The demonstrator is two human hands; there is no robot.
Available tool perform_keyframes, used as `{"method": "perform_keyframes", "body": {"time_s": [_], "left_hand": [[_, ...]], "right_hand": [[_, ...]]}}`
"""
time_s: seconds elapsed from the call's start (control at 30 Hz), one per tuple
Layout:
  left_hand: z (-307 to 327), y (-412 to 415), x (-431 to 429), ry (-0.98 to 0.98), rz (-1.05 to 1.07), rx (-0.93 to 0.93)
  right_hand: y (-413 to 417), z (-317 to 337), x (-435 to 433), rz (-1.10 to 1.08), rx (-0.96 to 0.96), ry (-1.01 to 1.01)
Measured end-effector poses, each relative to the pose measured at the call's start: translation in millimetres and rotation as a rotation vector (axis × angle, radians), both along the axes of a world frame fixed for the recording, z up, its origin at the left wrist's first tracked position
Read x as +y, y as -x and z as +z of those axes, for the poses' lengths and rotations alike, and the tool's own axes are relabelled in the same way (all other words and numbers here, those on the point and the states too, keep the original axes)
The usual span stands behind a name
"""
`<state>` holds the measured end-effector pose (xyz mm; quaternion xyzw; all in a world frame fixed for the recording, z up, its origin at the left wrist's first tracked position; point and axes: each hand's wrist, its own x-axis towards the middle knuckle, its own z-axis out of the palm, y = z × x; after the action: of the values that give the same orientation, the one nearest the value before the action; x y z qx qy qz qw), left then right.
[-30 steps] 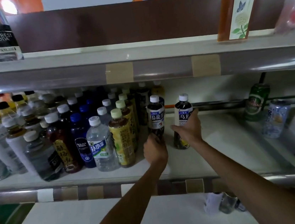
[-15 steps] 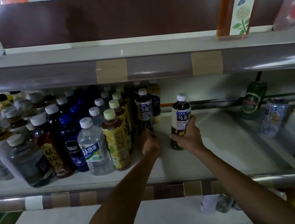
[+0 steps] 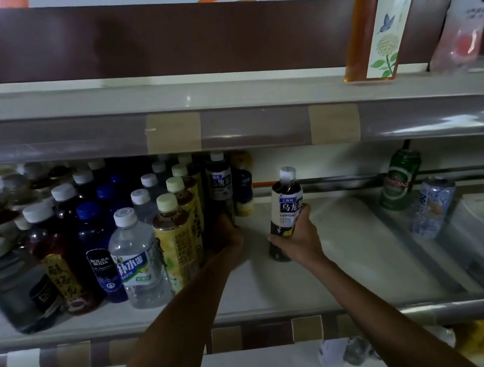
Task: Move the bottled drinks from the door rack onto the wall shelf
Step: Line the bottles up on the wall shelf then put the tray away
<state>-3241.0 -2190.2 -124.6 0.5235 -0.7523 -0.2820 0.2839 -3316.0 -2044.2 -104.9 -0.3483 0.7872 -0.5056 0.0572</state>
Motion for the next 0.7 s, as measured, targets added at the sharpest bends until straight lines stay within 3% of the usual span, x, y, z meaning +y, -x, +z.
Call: {"method": "perform_keyframes", "body": {"time_s": [0.23, 0.53, 0.7], "left_hand": [[7.1, -13.7, 2.4, -0.063, -0.007, -0.004], [31.3, -55.6, 43.2, -0.018, -0.369, -0.344], [37.8, -75.5, 67.1, -0.110, -0.548, -0.488]], "right_hand": [[-3.1, 11.7, 1.4, -0.011, -0.059, -0.129], [-16.6, 22.7, 9.1, -0.112, -0.062, -0.106], [-35.6, 38.0, -12.8, -0.085, -0.065, -0.100]]}}
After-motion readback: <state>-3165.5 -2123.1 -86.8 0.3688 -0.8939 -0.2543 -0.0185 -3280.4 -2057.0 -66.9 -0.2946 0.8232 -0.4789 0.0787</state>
